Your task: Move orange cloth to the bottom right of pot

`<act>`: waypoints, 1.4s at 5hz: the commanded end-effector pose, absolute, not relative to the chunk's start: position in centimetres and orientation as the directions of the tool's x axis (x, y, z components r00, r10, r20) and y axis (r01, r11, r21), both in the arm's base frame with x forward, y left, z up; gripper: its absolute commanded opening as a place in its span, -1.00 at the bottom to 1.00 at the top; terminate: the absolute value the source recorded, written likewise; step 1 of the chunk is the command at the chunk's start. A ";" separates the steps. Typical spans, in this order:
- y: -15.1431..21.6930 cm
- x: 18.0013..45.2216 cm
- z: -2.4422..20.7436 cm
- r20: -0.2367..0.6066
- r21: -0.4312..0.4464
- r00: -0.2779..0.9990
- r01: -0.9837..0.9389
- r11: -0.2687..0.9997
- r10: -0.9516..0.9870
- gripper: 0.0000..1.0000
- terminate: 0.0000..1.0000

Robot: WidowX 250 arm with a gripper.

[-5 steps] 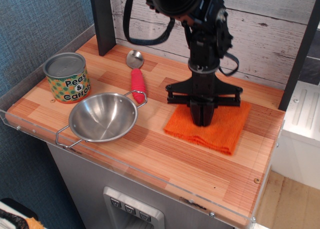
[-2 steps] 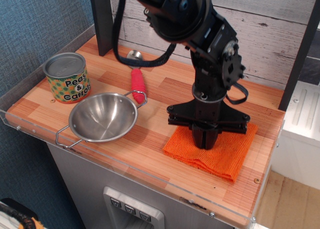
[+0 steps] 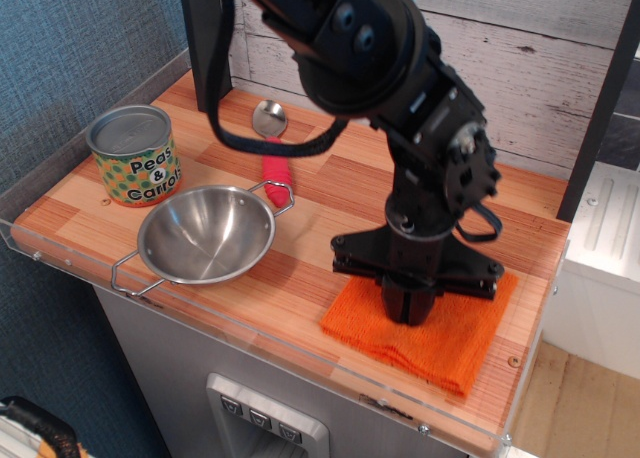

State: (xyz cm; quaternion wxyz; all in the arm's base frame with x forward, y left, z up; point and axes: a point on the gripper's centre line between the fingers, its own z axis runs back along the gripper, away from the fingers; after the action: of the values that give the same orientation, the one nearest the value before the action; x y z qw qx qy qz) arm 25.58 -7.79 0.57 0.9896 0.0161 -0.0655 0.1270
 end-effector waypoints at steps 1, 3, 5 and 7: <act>-7.7 24.0 0.8 0.138 0.042 0.959 -0.254 0.966 0.246 -1.00 -1.00; -6.9 24.7 2.2 0.168 0.018 0.945 -0.287 0.958 0.280 -1.00 -1.00; -6.3 25.9 4.7 0.206 -0.041 0.925 -0.318 0.947 0.319 1.00 -1.00; -6.6 26.2 8.2 0.261 -0.069 0.909 -0.319 0.945 0.326 1.00 -1.00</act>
State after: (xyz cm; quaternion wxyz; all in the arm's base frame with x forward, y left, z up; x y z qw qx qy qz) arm 25.56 -5.96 6.86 0.9797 -0.0018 -0.1103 0.1675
